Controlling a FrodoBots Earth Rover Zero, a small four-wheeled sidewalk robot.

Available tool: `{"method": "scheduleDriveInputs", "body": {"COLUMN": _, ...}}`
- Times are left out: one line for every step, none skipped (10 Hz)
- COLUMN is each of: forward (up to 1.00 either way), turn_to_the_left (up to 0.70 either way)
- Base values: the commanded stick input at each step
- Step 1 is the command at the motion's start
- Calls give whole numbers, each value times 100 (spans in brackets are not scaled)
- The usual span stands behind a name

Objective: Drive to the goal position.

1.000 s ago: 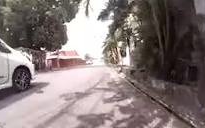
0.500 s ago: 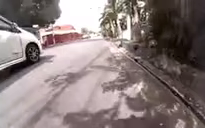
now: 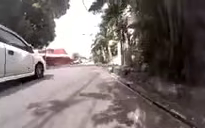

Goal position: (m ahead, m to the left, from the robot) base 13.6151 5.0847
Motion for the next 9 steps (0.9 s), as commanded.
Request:
{"method": "scheduleDriveInputs", "body": {"forward": 70, "turn_to_the_left": 0}}
{"method": "scheduleDriveInputs", "body": {"forward": 70, "turn_to_the_left": 0}}
{"method": "scheduleDriveInputs", "body": {"forward": 70, "turn_to_the_left": 0}}
{"method": "scheduleDriveInputs", "body": {"forward": 70, "turn_to_the_left": 0}}
{"method": "scheduleDriveInputs", "body": {"forward": 70, "turn_to_the_left": 35}}
{"method": "scheduleDriveInputs", "body": {"forward": 70, "turn_to_the_left": 33}}
{"method": "scheduleDriveInputs", "body": {"forward": 70, "turn_to_the_left": 9}}
{"method": "scheduleDriveInputs", "body": {"forward": 70, "turn_to_the_left": 0}}
{"method": "scheduleDriveInputs", "body": {"forward": 70, "turn_to_the_left": 0}}
